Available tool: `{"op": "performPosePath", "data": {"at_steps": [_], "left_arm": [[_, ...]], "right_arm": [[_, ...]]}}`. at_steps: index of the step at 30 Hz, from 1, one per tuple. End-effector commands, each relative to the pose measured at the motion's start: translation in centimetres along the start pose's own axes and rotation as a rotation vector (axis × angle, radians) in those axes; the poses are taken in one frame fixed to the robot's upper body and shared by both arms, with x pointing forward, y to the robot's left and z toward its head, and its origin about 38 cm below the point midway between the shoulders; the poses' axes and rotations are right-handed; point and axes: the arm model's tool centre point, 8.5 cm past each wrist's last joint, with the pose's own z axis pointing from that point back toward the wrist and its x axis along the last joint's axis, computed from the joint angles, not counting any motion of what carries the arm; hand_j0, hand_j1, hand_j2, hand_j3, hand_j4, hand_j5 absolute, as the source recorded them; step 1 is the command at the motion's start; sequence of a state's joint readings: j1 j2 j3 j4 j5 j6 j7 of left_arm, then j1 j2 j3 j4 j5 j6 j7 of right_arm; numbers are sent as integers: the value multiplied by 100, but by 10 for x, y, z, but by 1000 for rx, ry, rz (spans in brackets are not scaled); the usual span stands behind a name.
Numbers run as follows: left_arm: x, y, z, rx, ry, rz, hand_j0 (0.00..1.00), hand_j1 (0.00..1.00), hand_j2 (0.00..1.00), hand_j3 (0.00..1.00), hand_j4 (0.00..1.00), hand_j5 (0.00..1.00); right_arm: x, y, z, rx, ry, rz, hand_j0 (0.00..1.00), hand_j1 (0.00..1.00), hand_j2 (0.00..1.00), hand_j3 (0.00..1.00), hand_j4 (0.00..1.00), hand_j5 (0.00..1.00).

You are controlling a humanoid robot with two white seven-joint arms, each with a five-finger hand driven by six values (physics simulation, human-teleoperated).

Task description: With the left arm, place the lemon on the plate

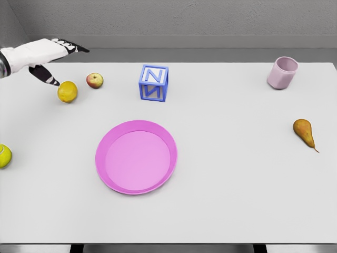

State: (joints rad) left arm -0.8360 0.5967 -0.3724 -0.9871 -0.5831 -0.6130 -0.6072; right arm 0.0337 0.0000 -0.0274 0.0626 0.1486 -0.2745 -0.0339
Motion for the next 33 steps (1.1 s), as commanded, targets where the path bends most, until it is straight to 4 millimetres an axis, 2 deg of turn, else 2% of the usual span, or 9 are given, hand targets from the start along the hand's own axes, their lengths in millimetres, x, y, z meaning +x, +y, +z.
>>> {"op": "performPosePath", "data": {"at_steps": [1,3,8,14,18,23,33], "left_arm": [[-2,-28,-16,-64,1,65,100,100,100,100,100,100],[-10,-32,-19,-75,23,107,100,100,100,100,100,100],[-9,-33,-25,-60,14,139,100,100,100,100,100,100],[-23,-35,-12,-3,39,219,100,100,100,100,100,100],[-25,-33,-9,42,16,283,100,100,100,100,100,100],[-28,-59,-6,35,14,358,100,100,100,100,100,100],[-44,-90,5,22,66,471,100,100,100,100,100,100]], "right_arm": [[0,0,0,0,-1,0,100,100,100,100,100,100],[0,0,0,-1,-1,-2,100,100,100,100,100,100],[0,0,0,0,0,0,100,100,100,100,100,100],[0,0,0,0,0,0,100,100,100,100,100,100],[0,0,0,0,0,0,100,100,100,100,100,100],[0,0,0,-1,-1,-2,100,100,100,100,100,100],[0,0,0,0,-1,0,100,100,100,100,100,100]]}}
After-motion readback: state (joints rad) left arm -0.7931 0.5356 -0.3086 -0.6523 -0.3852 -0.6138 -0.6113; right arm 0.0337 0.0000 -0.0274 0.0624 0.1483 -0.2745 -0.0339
